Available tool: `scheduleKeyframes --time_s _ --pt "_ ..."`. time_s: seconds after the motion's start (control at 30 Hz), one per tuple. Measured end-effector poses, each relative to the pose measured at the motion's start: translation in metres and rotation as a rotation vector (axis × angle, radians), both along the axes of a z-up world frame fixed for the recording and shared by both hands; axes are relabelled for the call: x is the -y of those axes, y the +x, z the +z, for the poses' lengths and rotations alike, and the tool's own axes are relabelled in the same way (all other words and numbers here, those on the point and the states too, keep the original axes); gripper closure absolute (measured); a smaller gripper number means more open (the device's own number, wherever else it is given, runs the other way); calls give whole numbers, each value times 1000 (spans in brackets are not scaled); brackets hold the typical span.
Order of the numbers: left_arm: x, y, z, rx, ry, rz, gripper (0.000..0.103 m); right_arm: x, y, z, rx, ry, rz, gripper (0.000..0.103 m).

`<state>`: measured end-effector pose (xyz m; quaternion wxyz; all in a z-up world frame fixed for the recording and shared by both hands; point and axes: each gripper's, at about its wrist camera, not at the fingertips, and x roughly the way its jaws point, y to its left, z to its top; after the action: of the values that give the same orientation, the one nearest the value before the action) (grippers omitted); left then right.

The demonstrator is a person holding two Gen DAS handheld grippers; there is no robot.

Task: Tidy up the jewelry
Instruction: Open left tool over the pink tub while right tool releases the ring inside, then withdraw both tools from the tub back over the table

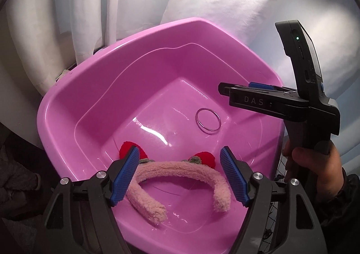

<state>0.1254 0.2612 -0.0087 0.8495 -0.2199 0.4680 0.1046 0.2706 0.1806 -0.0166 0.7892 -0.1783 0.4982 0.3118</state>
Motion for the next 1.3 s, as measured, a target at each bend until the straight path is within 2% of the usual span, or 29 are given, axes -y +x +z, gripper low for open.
scheduleKeyframes --time_s 0.43,0.67,0.8,0.83,1.0,1.3 --pt "4 -29 19 37 39 14 25 14 -25 23 33 41 -26 32" --pt "10 -48 32 69 80 26 15 34 -45 31 46 84 -58 32" --pt "17 -60 36 72 109 25 13 51 -61 35 57 123 -92 32" --pt "19 -62 37 70 119 22 11 55 -65 36 63 129 -99 29" --pt "35 -78 41 67 179 5 9 86 -91 38 74 183 -143 27" --pt "82 -100 55 103 220 -63 7 174 -136 54 123 236 -254 27"
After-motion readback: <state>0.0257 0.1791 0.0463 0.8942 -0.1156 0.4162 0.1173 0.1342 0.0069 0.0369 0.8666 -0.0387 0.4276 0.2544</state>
